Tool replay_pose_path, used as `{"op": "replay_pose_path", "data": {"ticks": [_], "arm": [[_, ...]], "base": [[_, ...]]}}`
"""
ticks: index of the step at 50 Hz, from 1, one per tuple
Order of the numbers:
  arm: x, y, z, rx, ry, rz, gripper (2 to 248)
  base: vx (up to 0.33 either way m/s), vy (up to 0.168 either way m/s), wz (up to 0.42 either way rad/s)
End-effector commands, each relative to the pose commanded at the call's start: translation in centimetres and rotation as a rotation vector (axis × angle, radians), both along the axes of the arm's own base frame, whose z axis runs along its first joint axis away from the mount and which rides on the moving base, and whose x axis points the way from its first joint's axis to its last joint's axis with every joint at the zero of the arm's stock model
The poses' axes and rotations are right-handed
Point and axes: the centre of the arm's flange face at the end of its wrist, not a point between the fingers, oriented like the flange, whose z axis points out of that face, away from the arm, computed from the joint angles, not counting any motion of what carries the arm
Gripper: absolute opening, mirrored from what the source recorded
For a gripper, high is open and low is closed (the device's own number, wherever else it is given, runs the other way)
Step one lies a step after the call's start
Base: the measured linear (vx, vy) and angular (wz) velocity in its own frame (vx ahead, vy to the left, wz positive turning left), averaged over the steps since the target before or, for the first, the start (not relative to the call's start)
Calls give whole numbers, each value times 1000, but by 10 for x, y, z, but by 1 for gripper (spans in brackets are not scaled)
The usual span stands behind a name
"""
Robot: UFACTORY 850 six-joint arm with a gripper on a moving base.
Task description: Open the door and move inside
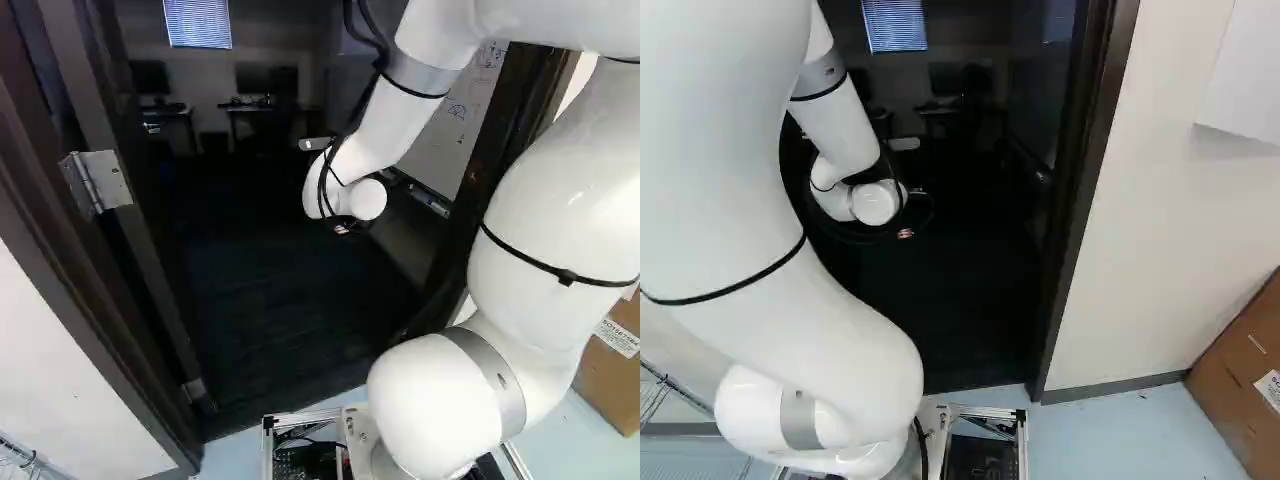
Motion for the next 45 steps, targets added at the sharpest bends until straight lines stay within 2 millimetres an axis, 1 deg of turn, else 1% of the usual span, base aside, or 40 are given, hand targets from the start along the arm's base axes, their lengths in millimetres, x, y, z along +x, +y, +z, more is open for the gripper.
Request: {"op": "replay_pose_path", "data": {"ticks": [12,23,33,45], "arm": [[-12,-8,-4,1,3,-17,247],[-29,-19,-9,3,6,-40,247],[-48,-30,-16,4,10,-66,247],[-76,-45,-26,7,16,-103,247]], "base": [[0,0,0],[0,0,0],[0,0,0],[0,0,0]]}}
